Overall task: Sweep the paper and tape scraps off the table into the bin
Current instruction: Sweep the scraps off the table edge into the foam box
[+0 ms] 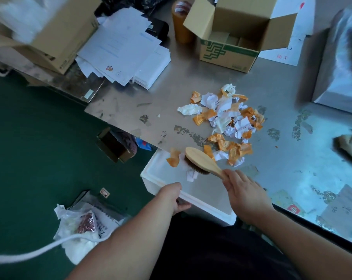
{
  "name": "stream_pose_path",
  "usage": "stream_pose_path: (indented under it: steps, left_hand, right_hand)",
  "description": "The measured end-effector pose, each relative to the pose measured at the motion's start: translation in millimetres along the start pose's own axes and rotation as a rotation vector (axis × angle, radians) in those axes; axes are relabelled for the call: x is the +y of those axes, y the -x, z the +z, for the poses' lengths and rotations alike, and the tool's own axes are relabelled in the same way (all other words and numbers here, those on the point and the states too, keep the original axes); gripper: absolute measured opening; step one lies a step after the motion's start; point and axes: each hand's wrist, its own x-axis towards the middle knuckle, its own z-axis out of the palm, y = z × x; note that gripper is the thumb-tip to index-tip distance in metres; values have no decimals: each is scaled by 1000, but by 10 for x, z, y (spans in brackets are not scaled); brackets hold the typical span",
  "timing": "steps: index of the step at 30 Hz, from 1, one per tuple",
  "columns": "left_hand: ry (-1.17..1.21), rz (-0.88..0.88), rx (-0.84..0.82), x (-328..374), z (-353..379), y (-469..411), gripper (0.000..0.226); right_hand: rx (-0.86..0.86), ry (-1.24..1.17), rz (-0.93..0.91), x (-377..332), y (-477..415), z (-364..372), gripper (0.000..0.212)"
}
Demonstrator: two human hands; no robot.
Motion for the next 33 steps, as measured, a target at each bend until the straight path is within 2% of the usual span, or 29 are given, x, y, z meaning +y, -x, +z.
stream_pose_path:
  steps: [5, 9, 16, 18, 22, 25, 33]
  left_hand:
    - [-6, -16, 4, 22, -7, 31, 21]
    - [-26, -11, -6, 24, 41, 88, 11]
    - [-26, -39, -50, 2, 108, 74, 18]
    - [-50, -50, -49, -5, 120, 42, 17]
    - [-87, -71, -22, -26, 127, -66, 31]
    - [-94, -65, -26, -34, 123, -95, 32]
    - [-72, -24, -49, -65, 113, -48, 31]
  right_hand:
    - [-5, 63, -38, -39, 100, 65, 38]
    - [37, -27, -82, -62, 91, 19, 37]
    - [229, -141, 92, 155, 32, -87, 41]
    - [199, -120, 128, 233, 46, -86, 40]
    - [60, -70, 162, 282, 105, 14, 36]
    - [44, -72, 167, 265, 156, 114, 30]
    - [-40, 19, 11, 230, 337, 260, 44]
